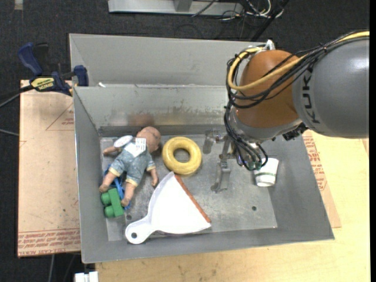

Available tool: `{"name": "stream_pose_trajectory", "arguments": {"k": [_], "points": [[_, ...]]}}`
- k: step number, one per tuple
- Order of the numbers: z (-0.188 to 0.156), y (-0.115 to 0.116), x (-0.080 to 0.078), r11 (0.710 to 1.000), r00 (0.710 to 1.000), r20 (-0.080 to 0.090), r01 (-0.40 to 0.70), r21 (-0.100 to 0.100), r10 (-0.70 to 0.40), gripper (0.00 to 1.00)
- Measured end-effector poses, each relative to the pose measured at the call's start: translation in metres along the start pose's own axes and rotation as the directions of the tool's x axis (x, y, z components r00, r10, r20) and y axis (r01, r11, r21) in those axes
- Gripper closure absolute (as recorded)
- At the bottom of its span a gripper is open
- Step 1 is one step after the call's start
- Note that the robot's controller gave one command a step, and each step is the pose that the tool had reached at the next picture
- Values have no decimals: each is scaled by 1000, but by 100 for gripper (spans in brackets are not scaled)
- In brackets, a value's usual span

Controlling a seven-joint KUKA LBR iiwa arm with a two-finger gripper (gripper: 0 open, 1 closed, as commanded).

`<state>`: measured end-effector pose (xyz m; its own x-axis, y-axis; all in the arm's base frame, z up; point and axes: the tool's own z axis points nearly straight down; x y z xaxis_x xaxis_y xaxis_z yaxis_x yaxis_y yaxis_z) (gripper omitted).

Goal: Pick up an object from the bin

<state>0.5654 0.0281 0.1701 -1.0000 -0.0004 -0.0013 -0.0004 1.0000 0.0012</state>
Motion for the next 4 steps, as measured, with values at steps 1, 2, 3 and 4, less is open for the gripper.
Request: {"name": "stream_pose_trajectory", "arguments": {"k": [1,2,3,4], "points": [[-36,-2,7,1000,1000,-9,29,0,-29,0],[-35,18,-9,982,982,20,190,4,-190,0],[2,28,-15,921,921,-1,390,-3,-390,0],[30,30,-23,963,963,12,269,1,-269,0]]}}
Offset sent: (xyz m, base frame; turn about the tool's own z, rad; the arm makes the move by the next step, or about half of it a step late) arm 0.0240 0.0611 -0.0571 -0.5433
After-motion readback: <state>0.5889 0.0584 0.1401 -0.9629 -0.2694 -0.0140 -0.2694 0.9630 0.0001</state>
